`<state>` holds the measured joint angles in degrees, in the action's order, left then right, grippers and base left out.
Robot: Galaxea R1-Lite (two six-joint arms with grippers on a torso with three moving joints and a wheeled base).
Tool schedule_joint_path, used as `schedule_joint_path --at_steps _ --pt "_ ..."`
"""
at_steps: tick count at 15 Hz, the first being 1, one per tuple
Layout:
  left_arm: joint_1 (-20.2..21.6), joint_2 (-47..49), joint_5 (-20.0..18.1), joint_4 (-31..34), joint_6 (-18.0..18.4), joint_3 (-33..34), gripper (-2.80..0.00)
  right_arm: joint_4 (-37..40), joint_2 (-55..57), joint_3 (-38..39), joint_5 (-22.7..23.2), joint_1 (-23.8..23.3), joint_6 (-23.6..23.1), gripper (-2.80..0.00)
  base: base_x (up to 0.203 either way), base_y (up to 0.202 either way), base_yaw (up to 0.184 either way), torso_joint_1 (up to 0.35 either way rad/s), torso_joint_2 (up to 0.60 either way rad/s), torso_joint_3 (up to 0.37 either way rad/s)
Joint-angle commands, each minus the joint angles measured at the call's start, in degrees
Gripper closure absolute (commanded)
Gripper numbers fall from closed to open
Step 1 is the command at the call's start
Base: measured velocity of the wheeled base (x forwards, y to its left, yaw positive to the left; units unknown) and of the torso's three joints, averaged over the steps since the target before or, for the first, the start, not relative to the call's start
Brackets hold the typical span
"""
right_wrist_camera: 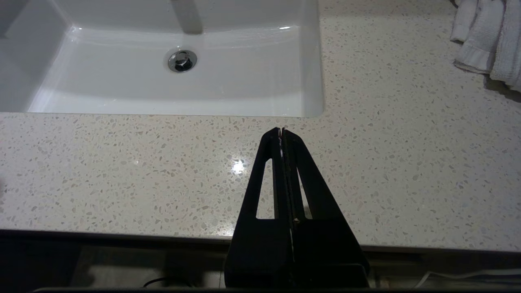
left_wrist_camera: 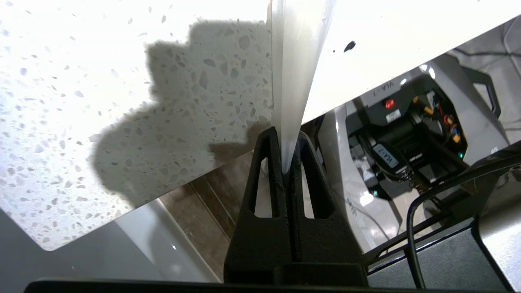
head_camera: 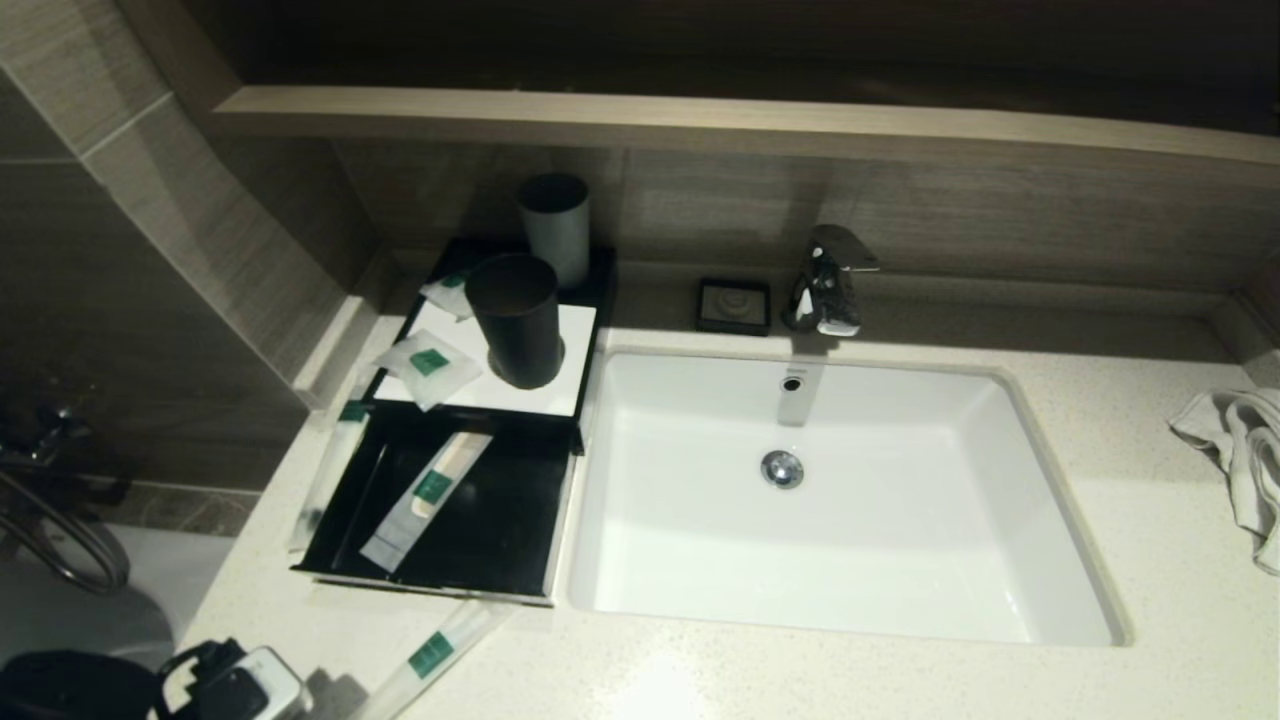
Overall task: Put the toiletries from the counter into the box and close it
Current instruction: Pick up the bathroom toiletry
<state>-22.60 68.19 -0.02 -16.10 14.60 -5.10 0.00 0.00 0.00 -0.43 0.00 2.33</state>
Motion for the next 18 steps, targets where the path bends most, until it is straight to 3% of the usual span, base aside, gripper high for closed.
schedule_joint_path --at_steps 1,8,14,18 --pt "0.0 -5.3 0.0 0.7 0.0 -0.1 0.0 0.0 0.0 0.1 0.0 0.0 0.0 0.0 0.0 0.0 0.0 0.0 0.0 0.0" --pt "0.0 -16.9 -0.3 11.3 0.2 -3.1 0.0 0.0 0.0 0.1 0.0 0.0 0.0 0.0 0.0 0.0 0.0 0.0 0.0 0.0" --pt "0.0 -26.4 -0.5 24.5 0.0 -11.2 0.0 0.0 0.0 0.1 0.0 0.0 0.0 0.0 0.0 0.0 0.0 0.0 0.0 0.0" --pt "0.1 -26.1 -0.2 25.4 -0.4 -13.6 0.0 0.0 0.0 0.1 0.0 0.0 0.0 0.0 0.0 0.0 0.0 0.0 0.0 0.0"
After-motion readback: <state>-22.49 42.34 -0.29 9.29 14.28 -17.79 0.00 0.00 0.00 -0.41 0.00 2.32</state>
